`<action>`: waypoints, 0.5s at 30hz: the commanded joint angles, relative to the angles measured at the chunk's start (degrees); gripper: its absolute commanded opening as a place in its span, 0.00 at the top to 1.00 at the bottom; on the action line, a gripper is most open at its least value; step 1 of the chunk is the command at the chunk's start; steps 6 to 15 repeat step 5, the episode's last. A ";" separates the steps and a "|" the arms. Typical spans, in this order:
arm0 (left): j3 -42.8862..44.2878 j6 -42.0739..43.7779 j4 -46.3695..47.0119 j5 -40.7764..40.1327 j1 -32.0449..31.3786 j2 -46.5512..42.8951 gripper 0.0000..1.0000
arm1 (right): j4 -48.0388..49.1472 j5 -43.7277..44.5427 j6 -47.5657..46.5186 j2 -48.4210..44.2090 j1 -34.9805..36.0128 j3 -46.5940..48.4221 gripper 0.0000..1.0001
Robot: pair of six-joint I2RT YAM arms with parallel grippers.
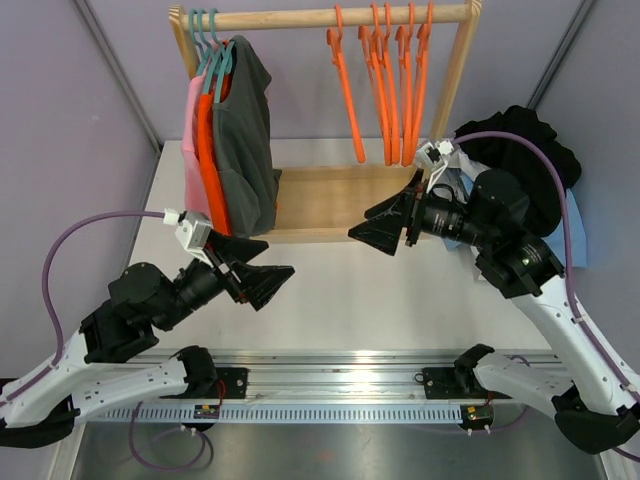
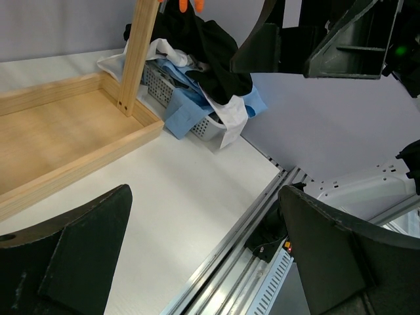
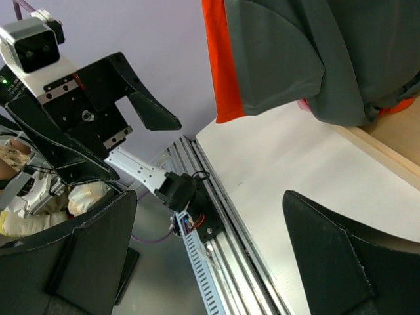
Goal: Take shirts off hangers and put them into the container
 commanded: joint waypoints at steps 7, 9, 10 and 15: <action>2.02 0.69 2.68 0.57 -0.19 0.36 0.01 | -1.35 4.39 -3.45 0.03 2.89 0.12 0.00; 2.02 0.69 2.68 0.57 -0.19 0.36 0.01 | -1.35 4.39 -3.45 0.03 2.89 0.12 0.00; 2.02 0.69 2.68 0.57 -0.19 0.36 0.01 | -1.35 4.39 -3.45 0.03 2.89 0.12 0.00; 2.02 0.69 2.68 0.57 -0.19 0.36 0.01 | -1.35 4.39 -3.45 0.03 2.89 0.12 0.00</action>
